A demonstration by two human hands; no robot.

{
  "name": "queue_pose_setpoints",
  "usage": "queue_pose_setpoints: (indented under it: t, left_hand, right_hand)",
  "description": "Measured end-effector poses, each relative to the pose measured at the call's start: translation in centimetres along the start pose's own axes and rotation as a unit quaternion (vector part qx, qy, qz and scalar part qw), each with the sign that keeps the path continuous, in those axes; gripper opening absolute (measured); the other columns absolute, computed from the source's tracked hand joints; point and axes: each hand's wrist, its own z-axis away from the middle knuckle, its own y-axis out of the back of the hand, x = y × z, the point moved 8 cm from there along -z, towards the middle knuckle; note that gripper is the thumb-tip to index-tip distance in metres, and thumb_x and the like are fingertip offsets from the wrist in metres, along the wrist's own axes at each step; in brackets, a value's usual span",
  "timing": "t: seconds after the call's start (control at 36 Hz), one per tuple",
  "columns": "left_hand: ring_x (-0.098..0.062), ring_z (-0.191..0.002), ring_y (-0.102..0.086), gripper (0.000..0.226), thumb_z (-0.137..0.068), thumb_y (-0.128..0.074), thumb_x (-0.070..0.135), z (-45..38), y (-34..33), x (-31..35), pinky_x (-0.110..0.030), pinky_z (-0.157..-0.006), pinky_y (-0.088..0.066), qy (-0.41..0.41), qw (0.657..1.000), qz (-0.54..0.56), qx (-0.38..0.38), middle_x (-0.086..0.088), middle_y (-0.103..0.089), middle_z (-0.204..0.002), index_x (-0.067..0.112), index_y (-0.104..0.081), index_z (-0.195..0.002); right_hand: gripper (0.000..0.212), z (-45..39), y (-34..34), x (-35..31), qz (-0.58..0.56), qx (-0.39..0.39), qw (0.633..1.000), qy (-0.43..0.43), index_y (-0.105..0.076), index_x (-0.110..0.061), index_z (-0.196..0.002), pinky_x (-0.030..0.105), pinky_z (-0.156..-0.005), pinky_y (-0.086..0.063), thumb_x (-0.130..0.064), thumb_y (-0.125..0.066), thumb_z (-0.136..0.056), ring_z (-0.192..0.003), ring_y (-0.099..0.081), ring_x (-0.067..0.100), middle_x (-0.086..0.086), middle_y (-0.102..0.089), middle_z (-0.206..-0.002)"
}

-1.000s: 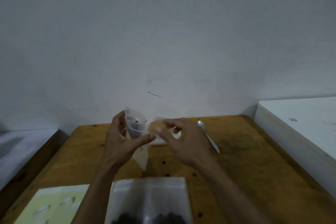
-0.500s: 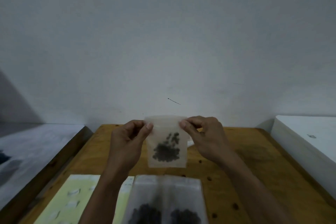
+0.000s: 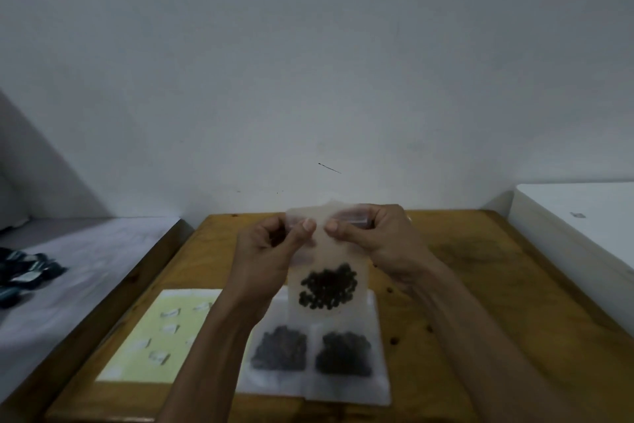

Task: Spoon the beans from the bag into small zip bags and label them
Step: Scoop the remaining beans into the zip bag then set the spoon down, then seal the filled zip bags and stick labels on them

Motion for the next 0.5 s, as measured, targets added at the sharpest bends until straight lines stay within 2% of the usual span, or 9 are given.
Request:
queue_pose_setpoints:
  t: [0.06,0.11,0.17,0.28,0.33,0.39,0.44,0.5]
  left_hand:
    - [-0.025,-0.079,-0.073,0.025,-0.076,-0.07,0.028,0.6,-0.5,0.1,-0.036,-0.071,-0.062,0.004,1.0,-0.004,-0.015,-0.011,-0.075,-0.082,0.006,-0.074,-0.087]
    - [-0.027,-0.079,-0.073,0.024,-0.077,-0.069,0.028,1.1,-0.6,0.1,-0.038,-0.07,-0.062,-0.001,1.0,-0.014,-0.015,-0.012,-0.075,-0.081,0.007,-0.075,-0.088]
    - [-0.028,-0.077,-0.073,0.022,-0.077,-0.07,0.028,1.6,-0.3,0.1,-0.038,-0.069,-0.061,-0.009,1.0,-0.021,0.011,-0.013,-0.075,-0.079,0.009,-0.076,-0.087]
    - [-0.033,-0.076,-0.073,0.02,-0.078,-0.071,0.028,2.5,0.6,0.0,-0.041,-0.068,-0.062,-0.037,0.997,-0.036,0.054,-0.014,-0.075,-0.079,0.01,-0.076,-0.086]
    - [-0.03,-0.077,-0.073,0.021,-0.076,-0.071,0.029,2.8,1.6,0.0,-0.039,-0.067,-0.062,-0.034,0.996,-0.033,0.076,-0.01,-0.076,-0.079,0.012,-0.076,-0.085]
    - [-0.021,-0.074,-0.072,0.021,-0.075,-0.071,0.03,2.9,3.2,-0.1,-0.033,-0.064,-0.061,-0.024,0.994,-0.03,0.098,-0.005,-0.075,-0.077,0.011,-0.076,-0.083]
    - [-0.014,-0.072,-0.069,0.021,-0.077,-0.07,0.027,3.1,4.6,-0.2,-0.026,-0.062,-0.057,-0.017,0.995,-0.018,0.092,-0.003,-0.073,-0.075,0.006,-0.073,-0.077]
    - [-0.014,-0.071,-0.067,0.025,-0.08,-0.068,0.025,3.7,5.4,-0.3,-0.024,-0.064,-0.056,-0.019,0.996,-0.001,0.087,-0.004,-0.071,-0.073,0.001,-0.071,-0.073]
  right_hand:
    - [0.02,0.5,-0.2,-0.1,0.007,-0.01,1.0,0.011,-0.076,-0.001,-0.096,0.034,-0.078,-0.062,-0.014,-0.079,-0.081,-0.087,-0.074,0.022,0.009,-0.078,-0.092]
    - [0.02,0.9,-0.3,-0.1,0.012,-0.015,1.0,0.02,-0.077,-0.002,-0.094,0.04,-0.082,-0.061,-0.016,-0.08,-0.08,-0.089,-0.074,0.025,0.01,-0.078,-0.092]
    - [0.022,1.1,-0.6,0.1,0.02,-0.016,0.999,0.023,-0.079,-0.006,-0.092,0.044,-0.084,-0.06,-0.021,-0.081,-0.077,-0.091,-0.074,0.027,0.009,-0.078,-0.092]
    - [0.024,1.5,-1.6,0.8,0.008,-0.025,1.0,0.004,-0.08,-0.012,-0.088,0.044,-0.081,-0.061,-0.028,-0.083,-0.071,-0.091,-0.074,0.027,0.009,-0.078,-0.092]
    - [0.029,1.5,-1.8,1.2,0.004,-0.024,1.0,-0.011,-0.08,-0.012,-0.089,0.039,-0.077,-0.06,-0.032,-0.082,-0.068,-0.089,-0.074,0.024,0.006,-0.078,-0.091]
    - [0.025,1.4,-1.7,1.4,0.008,-0.019,1.0,-0.022,-0.08,-0.014,-0.084,0.034,-0.071,-0.056,-0.034,-0.08,-0.068,-0.086,-0.071,0.017,0.002,-0.077,-0.087]
    - [0.018,1.2,-1.8,1.3,0.032,-0.013,0.999,-0.017,-0.08,-0.02,-0.078,0.036,-0.073,-0.055,-0.036,-0.078,-0.07,-0.088,-0.07,0.018,0.001,-0.078,-0.088]
    - [0.017,1.3,-2.2,1.3,0.033,-0.01,0.999,-0.013,-0.08,-0.021,-0.075,0.042,-0.079,-0.056,-0.037,-0.078,-0.069,-0.094,-0.07,0.026,0.003,-0.077,-0.089]
